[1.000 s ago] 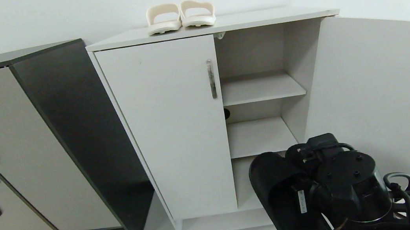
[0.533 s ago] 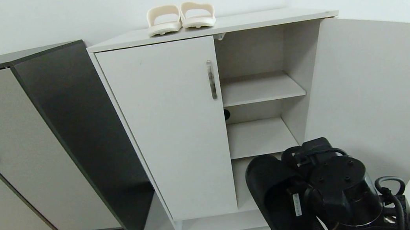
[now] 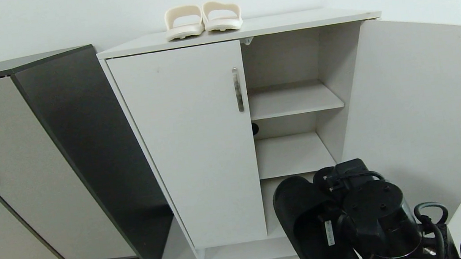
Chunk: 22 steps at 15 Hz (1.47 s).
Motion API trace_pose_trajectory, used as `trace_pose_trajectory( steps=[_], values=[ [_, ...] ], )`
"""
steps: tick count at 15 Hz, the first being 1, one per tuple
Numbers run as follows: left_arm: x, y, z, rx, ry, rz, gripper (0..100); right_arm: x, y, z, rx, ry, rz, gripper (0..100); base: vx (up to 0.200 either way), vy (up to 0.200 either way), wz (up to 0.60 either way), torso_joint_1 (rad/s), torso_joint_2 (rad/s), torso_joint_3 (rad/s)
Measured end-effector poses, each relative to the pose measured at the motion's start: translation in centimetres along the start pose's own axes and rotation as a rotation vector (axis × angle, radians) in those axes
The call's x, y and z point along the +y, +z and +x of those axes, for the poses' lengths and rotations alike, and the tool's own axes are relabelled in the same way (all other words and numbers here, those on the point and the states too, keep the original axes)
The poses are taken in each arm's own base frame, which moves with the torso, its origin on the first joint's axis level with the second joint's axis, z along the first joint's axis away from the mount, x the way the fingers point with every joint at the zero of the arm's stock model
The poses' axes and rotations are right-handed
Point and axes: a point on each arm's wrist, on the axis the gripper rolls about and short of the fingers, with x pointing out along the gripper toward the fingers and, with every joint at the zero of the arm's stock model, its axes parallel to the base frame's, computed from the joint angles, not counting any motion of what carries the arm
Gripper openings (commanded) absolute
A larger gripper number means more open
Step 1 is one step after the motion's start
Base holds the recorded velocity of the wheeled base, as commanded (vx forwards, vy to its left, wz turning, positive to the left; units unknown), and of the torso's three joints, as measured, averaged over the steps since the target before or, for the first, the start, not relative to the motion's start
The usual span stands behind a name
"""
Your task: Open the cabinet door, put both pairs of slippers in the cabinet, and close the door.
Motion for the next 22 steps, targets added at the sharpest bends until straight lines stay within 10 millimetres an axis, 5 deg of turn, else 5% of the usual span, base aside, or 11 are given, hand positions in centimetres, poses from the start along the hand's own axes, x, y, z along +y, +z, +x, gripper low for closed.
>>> trace_pose_trajectory(
  steps=[10,22],
  values=[
    [0.0,-0.1,-0.1,-0.016,0.003,0.002,0,2.2,-0.4,4.8,-0.009,-0.066,0.036,0,0.0,-0.08,0.0,0.002,0.0,0.001],
    [0.0,-0.1,-0.1,-0.015,0.003,0.001,0,-0.4,-1.5,7.0,0.018,-0.218,0.027,0,0.0,0.0,0.0,0.0,0.0,0.0]
  ],
)
